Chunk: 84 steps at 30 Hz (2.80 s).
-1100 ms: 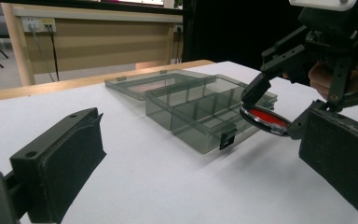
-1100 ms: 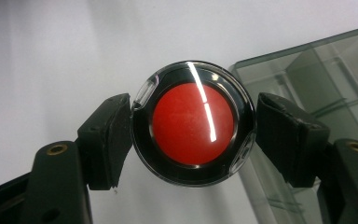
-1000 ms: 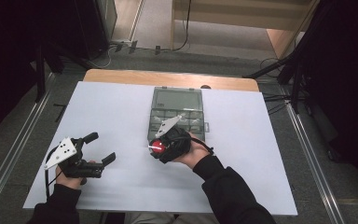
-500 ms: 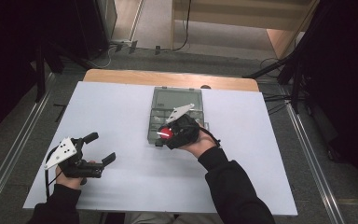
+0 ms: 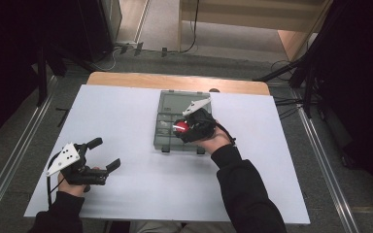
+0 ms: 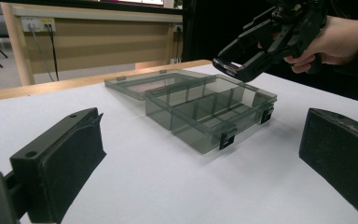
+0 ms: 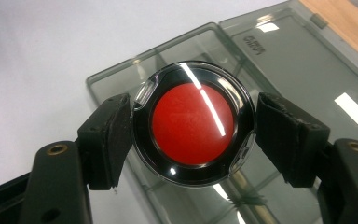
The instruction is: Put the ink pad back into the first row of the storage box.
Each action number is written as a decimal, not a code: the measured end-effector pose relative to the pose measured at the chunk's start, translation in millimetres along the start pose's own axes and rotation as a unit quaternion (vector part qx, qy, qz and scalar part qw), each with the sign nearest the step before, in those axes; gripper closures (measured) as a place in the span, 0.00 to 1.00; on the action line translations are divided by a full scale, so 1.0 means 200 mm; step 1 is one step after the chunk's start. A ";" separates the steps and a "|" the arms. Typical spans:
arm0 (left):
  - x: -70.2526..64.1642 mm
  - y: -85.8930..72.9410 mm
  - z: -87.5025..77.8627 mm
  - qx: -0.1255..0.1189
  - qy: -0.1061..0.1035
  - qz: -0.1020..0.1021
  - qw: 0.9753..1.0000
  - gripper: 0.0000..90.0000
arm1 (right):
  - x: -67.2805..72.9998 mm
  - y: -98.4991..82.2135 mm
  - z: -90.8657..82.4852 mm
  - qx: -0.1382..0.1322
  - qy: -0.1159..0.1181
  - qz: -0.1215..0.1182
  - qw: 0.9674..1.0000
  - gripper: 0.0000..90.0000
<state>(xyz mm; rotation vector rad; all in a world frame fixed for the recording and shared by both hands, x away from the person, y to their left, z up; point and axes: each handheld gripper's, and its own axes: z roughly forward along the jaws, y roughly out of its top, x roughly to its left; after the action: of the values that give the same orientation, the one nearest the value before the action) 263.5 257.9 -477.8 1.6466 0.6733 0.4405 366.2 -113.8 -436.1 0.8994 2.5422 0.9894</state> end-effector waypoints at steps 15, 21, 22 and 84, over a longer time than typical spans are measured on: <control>0.00 0.00 0.00 0.000 -0.001 -0.001 1.000 0.00 | -0.13 0.01 0.05 0.014 -0.042 0.035 0.998 0.34; 0.00 0.00 0.00 0.000 -0.001 0.000 1.000 0.00 | -0.17 0.01 0.09 0.024 -0.055 0.046 0.997 0.34; 0.00 0.00 0.00 0.000 -0.001 0.000 1.000 0.00 | -0.17 0.01 0.09 0.024 -0.055 0.046 0.997 0.34; 0.00 0.00 0.00 0.002 0.001 -0.001 1.000 0.00 | -0.12 -0.29 -0.32 -0.057 -0.113 0.122 0.984 0.00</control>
<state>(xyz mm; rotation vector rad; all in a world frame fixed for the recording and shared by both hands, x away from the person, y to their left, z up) 263.3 257.5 -478.1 1.6490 0.6770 0.4400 330.0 -195.7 -429.5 1.2340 2.2027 1.0239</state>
